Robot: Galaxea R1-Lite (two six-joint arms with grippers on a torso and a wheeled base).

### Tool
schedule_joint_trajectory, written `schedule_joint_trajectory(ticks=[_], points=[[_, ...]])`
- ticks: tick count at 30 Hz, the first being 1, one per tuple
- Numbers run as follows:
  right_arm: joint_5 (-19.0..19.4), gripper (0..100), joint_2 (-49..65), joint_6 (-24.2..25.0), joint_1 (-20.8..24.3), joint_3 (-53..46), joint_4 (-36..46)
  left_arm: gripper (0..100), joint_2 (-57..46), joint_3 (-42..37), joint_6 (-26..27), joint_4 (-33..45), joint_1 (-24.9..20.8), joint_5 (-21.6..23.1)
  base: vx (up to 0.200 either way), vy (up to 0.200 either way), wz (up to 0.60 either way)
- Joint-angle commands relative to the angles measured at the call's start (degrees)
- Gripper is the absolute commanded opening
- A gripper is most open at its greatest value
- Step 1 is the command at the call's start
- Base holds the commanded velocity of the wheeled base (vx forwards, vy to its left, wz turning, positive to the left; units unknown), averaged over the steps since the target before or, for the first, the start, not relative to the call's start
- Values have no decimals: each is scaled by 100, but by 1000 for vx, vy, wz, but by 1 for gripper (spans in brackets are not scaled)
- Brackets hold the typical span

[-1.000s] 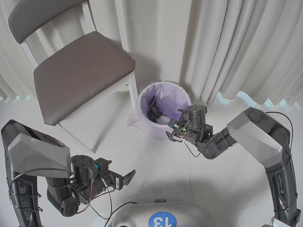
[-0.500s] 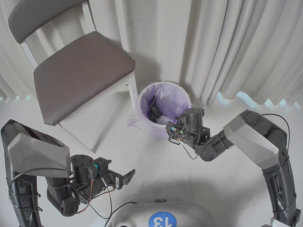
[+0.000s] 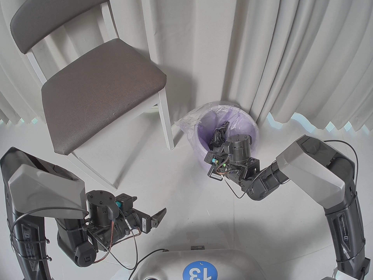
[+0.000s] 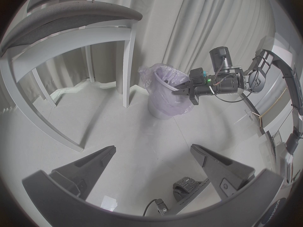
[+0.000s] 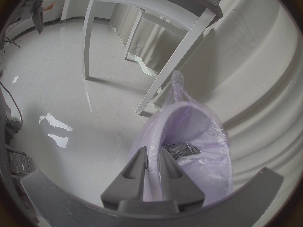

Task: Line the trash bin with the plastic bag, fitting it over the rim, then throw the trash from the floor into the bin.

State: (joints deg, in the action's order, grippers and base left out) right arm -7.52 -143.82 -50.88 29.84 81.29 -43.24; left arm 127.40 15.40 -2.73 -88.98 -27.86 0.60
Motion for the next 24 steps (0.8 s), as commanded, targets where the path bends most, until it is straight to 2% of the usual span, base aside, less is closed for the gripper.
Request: schedule_joint_trajectory(ticks=[1, 9, 16, 24], points=[[14, 0, 232, -36, 83, -201, 0, 100, -31, -10, 1, -102, -1, 2, 0, 0, 0], [23, 0, 584, -9, 356, -816, -106, 100, -49, -28, 18, -102, -1, 2, 0, 0, 0], [5, 0, 680, -36, 936, -1932, -633, 100, -198, -81, 36, -102, -1, 2, 0, 0, 0], [5, 0, 759, -36, 1191, -2873, -1143, 100, -225, -89, 45, -102, -1, 2, 0, 0, 0]])
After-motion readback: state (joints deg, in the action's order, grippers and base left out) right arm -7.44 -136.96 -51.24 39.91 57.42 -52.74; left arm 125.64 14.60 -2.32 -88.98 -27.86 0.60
